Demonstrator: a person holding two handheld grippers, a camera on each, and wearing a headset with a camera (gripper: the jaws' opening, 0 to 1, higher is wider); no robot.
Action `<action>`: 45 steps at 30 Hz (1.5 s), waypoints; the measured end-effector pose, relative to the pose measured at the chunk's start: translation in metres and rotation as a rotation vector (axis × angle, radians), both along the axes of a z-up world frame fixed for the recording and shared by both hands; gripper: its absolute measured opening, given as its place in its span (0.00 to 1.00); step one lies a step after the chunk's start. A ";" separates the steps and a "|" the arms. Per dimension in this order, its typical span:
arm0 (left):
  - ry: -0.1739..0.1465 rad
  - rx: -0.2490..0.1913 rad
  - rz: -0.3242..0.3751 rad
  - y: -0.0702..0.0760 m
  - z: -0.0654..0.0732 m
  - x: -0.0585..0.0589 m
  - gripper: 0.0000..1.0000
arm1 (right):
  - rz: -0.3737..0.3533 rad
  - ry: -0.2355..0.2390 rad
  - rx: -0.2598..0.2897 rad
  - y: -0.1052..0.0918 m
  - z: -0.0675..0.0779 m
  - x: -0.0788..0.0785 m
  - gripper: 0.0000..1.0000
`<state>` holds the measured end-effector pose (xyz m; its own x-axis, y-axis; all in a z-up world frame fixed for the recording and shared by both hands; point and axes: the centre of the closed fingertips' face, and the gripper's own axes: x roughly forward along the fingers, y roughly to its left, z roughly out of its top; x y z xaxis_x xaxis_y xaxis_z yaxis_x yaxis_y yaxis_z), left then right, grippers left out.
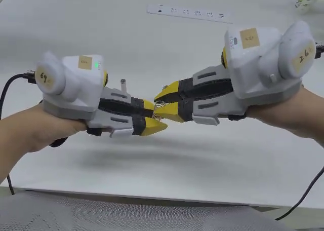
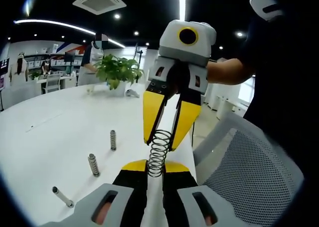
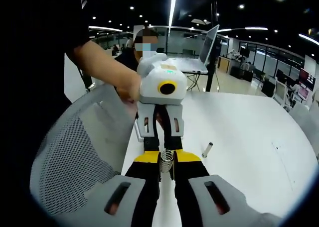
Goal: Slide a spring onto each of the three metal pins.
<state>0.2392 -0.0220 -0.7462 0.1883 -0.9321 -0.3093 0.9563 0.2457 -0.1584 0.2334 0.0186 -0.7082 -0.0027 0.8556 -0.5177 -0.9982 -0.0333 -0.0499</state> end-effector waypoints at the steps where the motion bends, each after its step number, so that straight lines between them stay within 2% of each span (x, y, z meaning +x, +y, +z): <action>1: 0.001 -0.002 0.000 0.000 0.001 -0.001 0.02 | -0.003 0.002 0.013 0.002 0.001 0.000 0.07; 4: 0.004 -0.010 0.003 0.001 0.005 -0.002 0.02 | -0.008 -0.008 0.066 0.005 0.005 0.001 0.07; 7: -0.002 -0.005 -0.001 0.002 0.005 -0.004 0.02 | -0.014 -0.001 0.083 0.006 0.005 -0.001 0.07; 16: 0.004 -0.002 0.008 0.005 0.002 -0.006 0.03 | 0.004 -0.038 0.074 0.007 0.004 -0.003 0.07; 22: 0.008 -0.002 0.015 0.006 0.003 -0.006 0.03 | 0.001 -0.044 0.084 0.007 0.005 -0.004 0.07; 31: 0.057 -0.011 0.025 0.004 0.000 -0.007 0.05 | 0.014 -0.053 0.059 0.006 0.003 -0.007 0.07; 33: 0.041 -0.012 0.022 0.005 0.001 -0.008 0.09 | 0.018 -0.062 0.052 0.006 0.003 -0.007 0.07; 45: 0.023 -0.011 0.066 0.010 0.002 0.001 0.17 | 0.000 -0.064 0.050 0.005 0.006 -0.003 0.07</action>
<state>0.2405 -0.0121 -0.7438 0.2422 -0.9212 -0.3045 0.9342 0.3061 -0.1831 0.2307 0.0235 -0.7024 0.0294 0.8803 -0.4735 -0.9929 -0.0290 -0.1155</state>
